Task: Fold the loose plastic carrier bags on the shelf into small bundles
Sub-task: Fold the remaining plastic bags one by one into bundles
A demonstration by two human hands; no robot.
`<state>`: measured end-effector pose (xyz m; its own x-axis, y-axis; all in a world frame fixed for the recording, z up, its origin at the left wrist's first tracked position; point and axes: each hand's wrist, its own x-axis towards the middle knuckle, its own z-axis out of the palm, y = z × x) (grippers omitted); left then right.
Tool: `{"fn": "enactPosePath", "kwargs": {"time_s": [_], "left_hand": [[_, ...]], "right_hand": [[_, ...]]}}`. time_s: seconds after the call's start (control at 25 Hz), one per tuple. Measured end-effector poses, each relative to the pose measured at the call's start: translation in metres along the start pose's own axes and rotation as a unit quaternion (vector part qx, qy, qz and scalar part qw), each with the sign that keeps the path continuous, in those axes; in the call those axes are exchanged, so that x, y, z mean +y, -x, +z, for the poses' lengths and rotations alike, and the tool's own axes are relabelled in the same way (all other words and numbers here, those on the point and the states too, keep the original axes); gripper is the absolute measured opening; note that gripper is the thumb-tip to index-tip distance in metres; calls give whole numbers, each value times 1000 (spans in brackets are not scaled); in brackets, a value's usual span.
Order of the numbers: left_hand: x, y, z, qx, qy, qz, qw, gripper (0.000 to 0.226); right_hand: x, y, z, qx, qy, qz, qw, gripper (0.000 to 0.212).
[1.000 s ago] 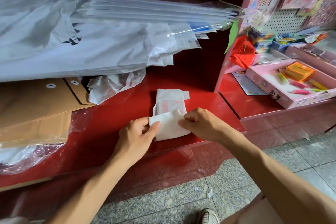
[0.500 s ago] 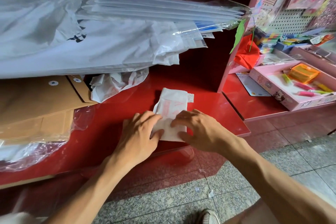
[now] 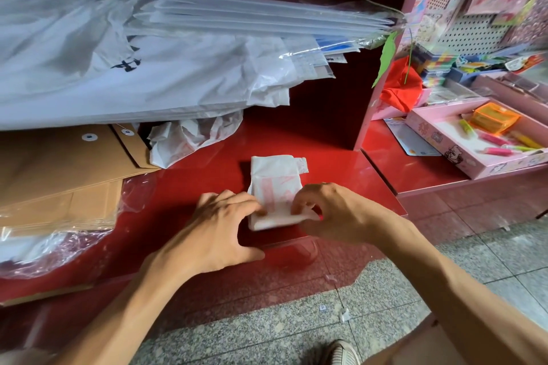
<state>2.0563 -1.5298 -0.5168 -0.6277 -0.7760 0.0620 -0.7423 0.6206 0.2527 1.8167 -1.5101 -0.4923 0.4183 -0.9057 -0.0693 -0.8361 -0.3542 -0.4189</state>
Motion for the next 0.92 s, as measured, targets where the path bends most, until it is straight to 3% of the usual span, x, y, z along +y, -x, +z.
{"fn": "enactPosePath", "kwargs": {"time_s": [0.12,0.2,0.28,0.36,0.44,0.52,0.56,0.72,0.84,0.92], "left_hand": [[12,0,2,110,144,-82,980,23],[17,-4,5,134,204,-142,959,13],[16,-5,6,128,228,-184,948,35],[12,-4,9,109,185,-166,962,50],[10,-2,12,103,67,-113,986,44],[8,0,10,85,19,-74,993,46],[6,1,9,64,18,-62,996,52],[2,6,3,-28,3,-14,1000,82],[5,7,-2,39,104,-55,992,49],[2,3,0,94,177,-92,975,30]], "right_hand": [[2,-5,0,68,-111,44,991,25],[4,-10,7,106,-136,69,983,7],[5,-13,18,151,-106,83,979,31],[5,-13,24,191,18,17,981,47],[5,-9,24,123,97,-62,986,61],[5,-6,26,11,158,-63,985,81],[5,-5,28,0,182,-56,982,86],[4,-7,24,29,121,-64,990,72],[3,-9,16,68,-43,-78,994,43],[0,-14,16,126,-103,-17,986,31]]}}
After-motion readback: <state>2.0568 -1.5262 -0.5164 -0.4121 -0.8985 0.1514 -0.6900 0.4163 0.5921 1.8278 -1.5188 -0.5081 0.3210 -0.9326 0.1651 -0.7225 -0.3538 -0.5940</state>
